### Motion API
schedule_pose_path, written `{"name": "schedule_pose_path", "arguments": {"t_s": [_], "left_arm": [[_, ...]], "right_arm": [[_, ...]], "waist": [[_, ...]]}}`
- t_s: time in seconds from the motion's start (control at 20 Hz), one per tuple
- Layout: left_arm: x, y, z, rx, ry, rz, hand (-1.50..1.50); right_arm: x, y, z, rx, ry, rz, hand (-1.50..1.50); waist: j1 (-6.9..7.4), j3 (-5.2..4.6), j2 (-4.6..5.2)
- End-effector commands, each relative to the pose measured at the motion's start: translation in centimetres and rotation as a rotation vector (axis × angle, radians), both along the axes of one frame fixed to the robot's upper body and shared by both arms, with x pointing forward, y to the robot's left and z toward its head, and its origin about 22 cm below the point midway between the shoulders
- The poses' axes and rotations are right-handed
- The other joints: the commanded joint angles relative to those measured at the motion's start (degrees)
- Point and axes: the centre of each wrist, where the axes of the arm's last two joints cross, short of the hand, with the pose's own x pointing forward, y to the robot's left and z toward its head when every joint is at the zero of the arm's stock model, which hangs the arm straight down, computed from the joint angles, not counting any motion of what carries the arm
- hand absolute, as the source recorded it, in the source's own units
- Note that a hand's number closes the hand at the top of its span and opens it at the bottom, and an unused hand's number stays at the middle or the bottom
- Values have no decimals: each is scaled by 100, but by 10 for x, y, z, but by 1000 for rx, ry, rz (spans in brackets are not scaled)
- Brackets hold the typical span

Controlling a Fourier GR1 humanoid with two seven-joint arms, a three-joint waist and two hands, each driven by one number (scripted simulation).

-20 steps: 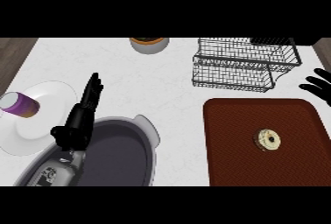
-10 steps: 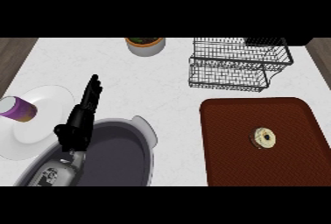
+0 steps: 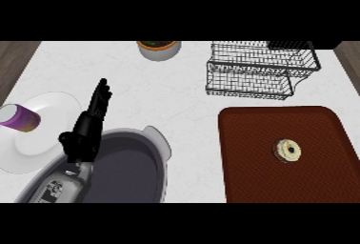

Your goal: Pick the cupcake from the tray and place it in the tiered basket

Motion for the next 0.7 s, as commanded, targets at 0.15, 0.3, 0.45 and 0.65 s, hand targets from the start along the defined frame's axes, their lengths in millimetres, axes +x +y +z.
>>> {"name": "schedule_pose_path", "arguments": {"t_s": [0.15, 0.3, 0.45, 0.65], "left_arm": [[-10, -10, -17, 14, 1, -10, 0], [-1, -9, -3, 3, -5, -12, 0], [2, -5, -7, 1, 8, 8, 0], [-1, -16, 1, 15, -22, -8, 0]], "right_arm": [[-18, 18, -9, -163, -12, 167, -150], [-21, 33, -21, -215, -18, 158, -150], [-34, 32, -20, -279, -5, 167, -150], [-28, 36, -29, -352, -1, 101, -150]], "waist": [[52, -19, 18], [101, -14, 27], [-14, -17, 8], [139, -4, 37]]}}
